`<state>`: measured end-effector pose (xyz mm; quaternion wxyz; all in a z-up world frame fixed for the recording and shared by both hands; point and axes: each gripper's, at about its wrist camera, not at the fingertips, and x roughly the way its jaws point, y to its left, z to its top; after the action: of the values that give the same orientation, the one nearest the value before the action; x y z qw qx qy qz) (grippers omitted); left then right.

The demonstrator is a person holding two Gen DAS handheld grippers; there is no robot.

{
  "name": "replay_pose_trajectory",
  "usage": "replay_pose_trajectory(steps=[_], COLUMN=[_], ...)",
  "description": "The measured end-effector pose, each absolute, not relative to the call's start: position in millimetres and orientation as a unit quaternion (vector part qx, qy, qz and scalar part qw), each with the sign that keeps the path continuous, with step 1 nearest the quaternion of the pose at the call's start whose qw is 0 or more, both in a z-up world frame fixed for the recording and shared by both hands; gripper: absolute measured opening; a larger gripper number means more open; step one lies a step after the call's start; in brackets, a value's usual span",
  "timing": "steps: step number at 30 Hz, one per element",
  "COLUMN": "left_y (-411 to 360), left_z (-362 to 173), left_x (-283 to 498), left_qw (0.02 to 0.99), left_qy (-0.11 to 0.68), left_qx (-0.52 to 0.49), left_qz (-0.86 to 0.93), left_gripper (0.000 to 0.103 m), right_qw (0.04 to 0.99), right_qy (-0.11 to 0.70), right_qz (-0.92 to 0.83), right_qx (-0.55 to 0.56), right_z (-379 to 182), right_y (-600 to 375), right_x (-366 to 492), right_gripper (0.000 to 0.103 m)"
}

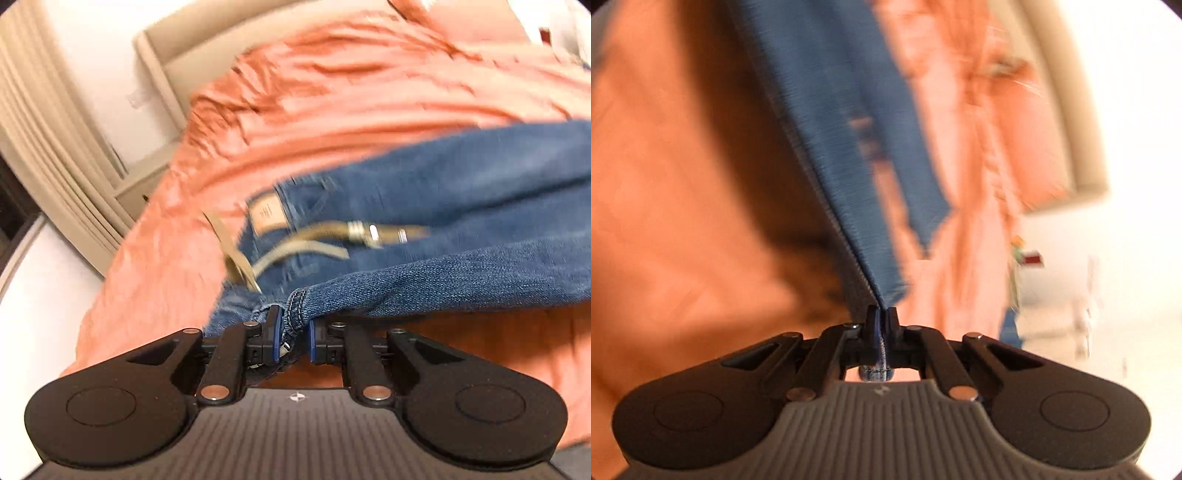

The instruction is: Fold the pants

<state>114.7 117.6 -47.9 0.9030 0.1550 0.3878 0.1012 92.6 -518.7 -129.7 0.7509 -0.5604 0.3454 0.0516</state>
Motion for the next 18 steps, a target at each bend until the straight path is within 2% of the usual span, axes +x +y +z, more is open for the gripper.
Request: replay_pose_trajectory(steps=[10,18], left_y=[121,117], left_z=[26,6], left_x=[168,273], left_qw=[0.924,0.904], left_qy=[0.339,0.378], left_qx=[0.134,0.161], left_qz=[0.113,0.117], left_gripper=[0.015,0.016], right_qw=[0.823,0.803], right_qy=[0.287,0.361], right_qz=[-0.060,-0.080], right_qx=[-0.486,-0.467], right_z=[-38,-69], right_y=[-507,-495], right_x=[164,278], right_gripper=[0.000,0.000])
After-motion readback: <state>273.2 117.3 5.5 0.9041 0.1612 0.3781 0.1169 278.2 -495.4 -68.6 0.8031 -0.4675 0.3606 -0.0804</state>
